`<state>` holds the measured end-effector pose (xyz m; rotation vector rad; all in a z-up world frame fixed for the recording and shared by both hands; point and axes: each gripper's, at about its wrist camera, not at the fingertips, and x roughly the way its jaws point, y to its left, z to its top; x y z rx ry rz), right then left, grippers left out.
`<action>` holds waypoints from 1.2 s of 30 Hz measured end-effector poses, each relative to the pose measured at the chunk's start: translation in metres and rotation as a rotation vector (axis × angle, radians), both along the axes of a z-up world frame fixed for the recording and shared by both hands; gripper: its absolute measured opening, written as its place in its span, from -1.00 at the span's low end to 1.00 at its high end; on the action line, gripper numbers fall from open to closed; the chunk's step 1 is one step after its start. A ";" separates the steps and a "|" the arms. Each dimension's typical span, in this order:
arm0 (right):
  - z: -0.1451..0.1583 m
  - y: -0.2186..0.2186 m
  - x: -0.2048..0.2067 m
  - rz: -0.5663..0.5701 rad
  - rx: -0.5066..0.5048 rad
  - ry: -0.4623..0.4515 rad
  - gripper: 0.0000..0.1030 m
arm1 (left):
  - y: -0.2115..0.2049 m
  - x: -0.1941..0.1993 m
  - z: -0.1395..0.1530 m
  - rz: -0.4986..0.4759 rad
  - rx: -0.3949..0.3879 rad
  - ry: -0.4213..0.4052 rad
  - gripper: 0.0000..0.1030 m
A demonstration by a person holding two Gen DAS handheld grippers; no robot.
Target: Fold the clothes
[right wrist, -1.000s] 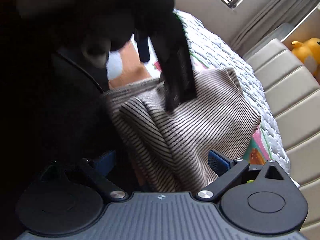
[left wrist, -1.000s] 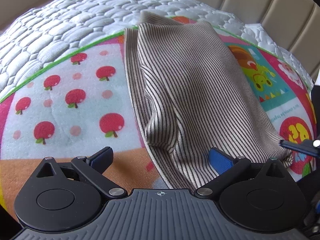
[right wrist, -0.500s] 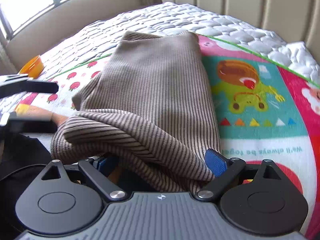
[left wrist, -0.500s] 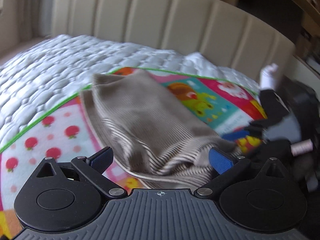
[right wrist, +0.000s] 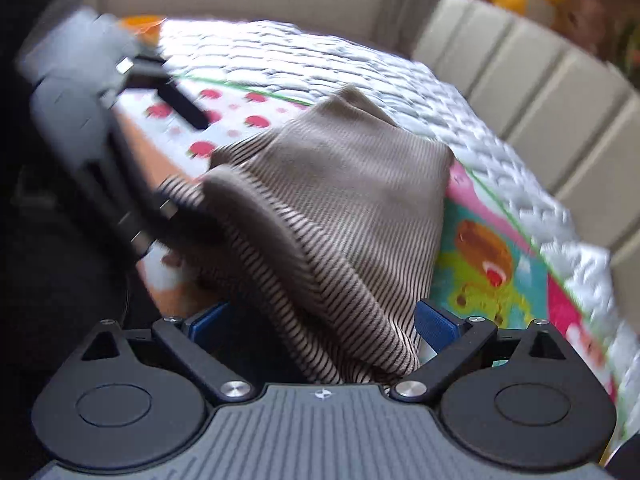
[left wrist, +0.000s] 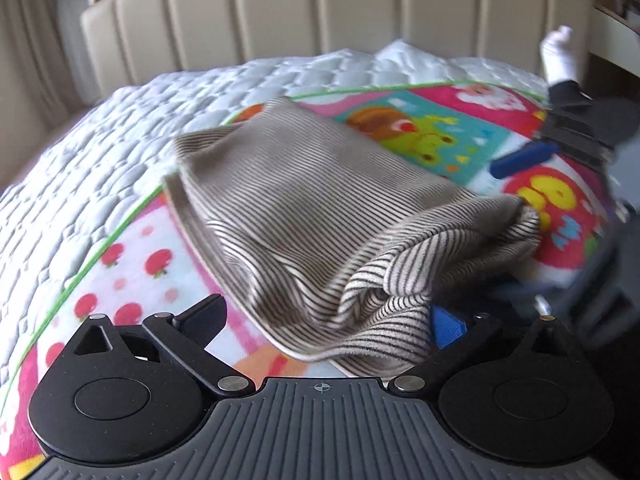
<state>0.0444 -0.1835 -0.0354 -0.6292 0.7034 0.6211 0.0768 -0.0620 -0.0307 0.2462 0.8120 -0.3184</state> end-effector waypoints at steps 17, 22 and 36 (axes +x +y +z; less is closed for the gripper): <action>-0.043 0.043 0.008 0.136 -0.237 -0.197 0.36 | 0.019 0.003 0.009 0.055 -0.091 -0.005 1.00; -0.025 0.040 0.016 0.129 -0.226 -0.130 -0.42 | 0.049 0.000 0.030 0.103 -0.295 0.004 1.00; 0.101 0.043 0.035 0.374 -0.279 -0.077 -0.52 | 0.069 0.127 0.002 0.202 -0.150 0.036 1.00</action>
